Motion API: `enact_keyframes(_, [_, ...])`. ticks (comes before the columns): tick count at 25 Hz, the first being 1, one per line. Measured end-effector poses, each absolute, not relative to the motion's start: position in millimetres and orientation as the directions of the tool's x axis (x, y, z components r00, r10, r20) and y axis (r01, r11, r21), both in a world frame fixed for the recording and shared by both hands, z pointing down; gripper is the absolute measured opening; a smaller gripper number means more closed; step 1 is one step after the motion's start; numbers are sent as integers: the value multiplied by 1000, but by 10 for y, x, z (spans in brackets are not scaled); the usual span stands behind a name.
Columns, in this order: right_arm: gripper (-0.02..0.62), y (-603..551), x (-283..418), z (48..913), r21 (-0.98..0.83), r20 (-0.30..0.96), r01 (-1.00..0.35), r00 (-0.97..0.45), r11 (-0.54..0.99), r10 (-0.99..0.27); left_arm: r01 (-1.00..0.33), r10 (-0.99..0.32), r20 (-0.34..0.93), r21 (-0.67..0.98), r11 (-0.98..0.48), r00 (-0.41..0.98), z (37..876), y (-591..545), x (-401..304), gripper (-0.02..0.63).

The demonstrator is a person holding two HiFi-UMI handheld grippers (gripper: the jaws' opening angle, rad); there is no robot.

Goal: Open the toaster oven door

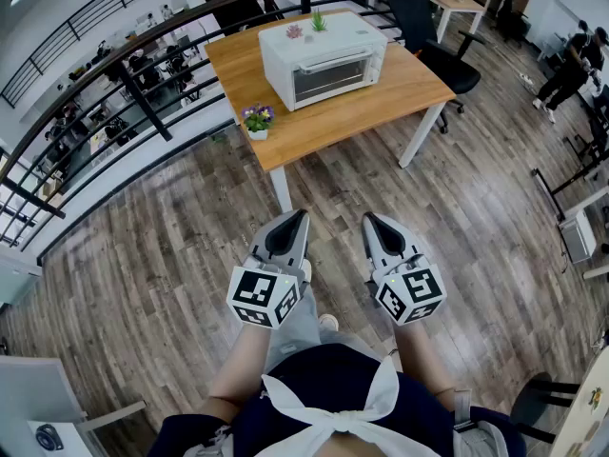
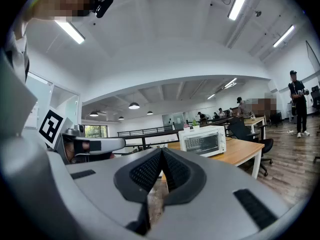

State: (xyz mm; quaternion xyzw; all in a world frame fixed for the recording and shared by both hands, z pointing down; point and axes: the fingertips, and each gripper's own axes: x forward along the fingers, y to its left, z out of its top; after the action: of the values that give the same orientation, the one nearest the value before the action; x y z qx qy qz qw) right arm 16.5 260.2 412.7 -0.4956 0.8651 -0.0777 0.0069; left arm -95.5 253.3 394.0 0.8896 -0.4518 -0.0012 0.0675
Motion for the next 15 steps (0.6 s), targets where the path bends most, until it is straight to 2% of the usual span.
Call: enact_keyframes(15, [5, 2052, 227, 4180, -134, 65, -874, -478, 467, -876, -793, -791, 72, 110, -599, 608, 4035, 2035, -883, 23])
